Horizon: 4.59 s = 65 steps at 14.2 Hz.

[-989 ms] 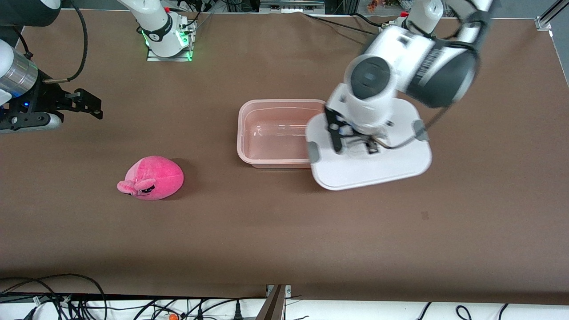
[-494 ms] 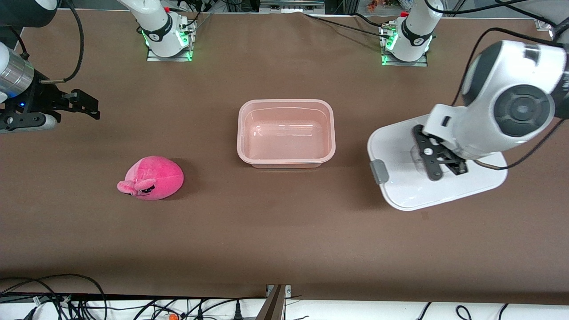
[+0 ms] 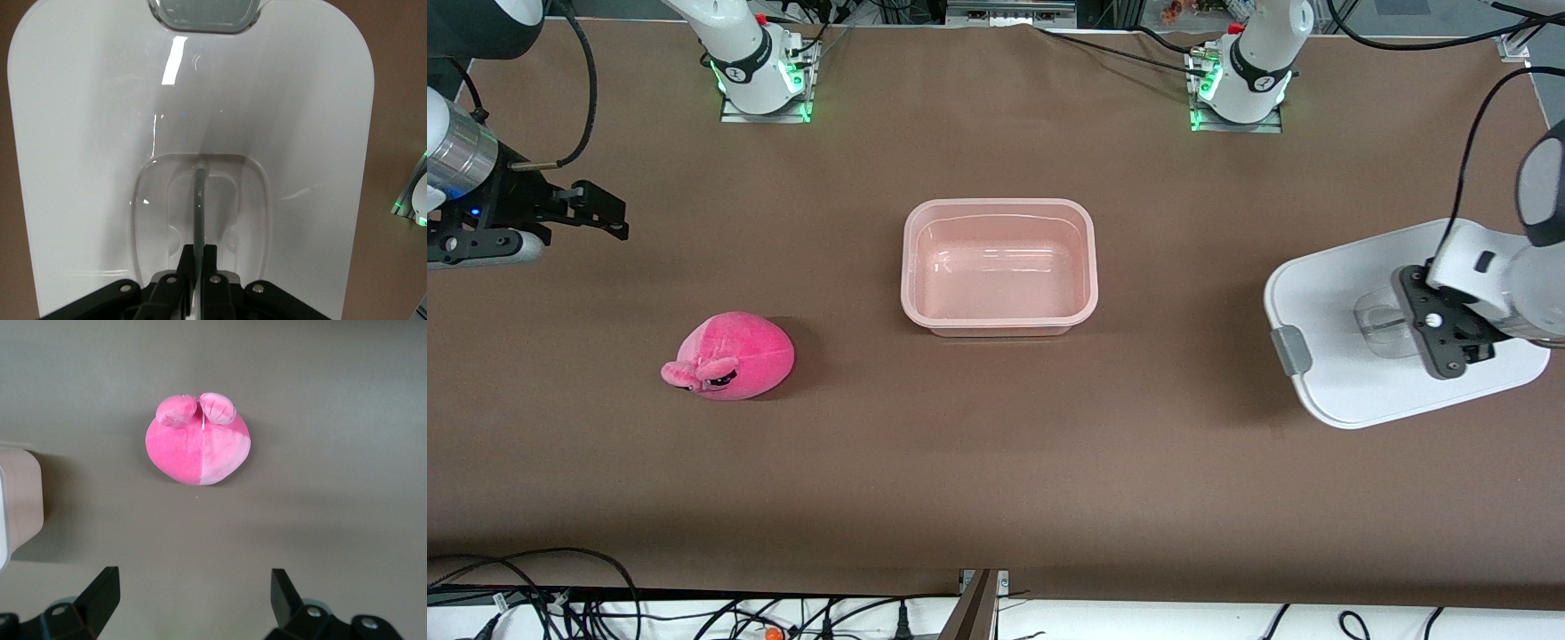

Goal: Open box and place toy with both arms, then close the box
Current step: 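Lift the lid with the left gripper and set it beside the box, then reach the right gripper to the pink plush toy and grasp it, then carry the pink toy with the right gripper into the box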

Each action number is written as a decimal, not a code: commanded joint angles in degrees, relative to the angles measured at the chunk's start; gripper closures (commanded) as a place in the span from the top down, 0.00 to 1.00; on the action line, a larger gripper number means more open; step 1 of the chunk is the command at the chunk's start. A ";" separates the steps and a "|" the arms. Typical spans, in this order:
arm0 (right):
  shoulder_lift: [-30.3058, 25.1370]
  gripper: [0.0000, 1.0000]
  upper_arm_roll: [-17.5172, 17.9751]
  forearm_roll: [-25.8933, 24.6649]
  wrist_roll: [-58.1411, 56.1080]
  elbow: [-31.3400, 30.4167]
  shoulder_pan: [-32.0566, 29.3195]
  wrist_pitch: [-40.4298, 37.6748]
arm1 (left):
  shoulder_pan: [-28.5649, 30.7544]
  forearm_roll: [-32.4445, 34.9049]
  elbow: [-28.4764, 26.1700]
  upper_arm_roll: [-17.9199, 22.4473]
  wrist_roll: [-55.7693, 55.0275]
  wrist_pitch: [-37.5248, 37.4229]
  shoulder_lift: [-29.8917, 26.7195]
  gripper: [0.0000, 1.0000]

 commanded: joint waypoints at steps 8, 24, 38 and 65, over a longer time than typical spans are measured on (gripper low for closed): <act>-0.32 1.00 0.42 -0.55 -0.03 0.58 -0.17 -8.31 | -0.32 0.38 0.89 -0.49 1.40 -0.56 0.19 0.00; 19.81 1.00 -0.28 4.27 -6.71 -0.64 0.36 19.53 | -0.58 0.30 0.89 -0.84 1.40 -0.65 0.11 0.00; 21.03 0.39 0.51 4.64 -10.92 -11.90 -0.17 35.01 | -0.67 0.29 0.89 -1.28 1.05 -0.65 0.11 0.00; 23.31 0.00 0.60 -2.04 -14.79 21.76 37.50 -5.96 | -1.02 0.12 0.97 -1.28 1.40 -0.65 0.19 0.00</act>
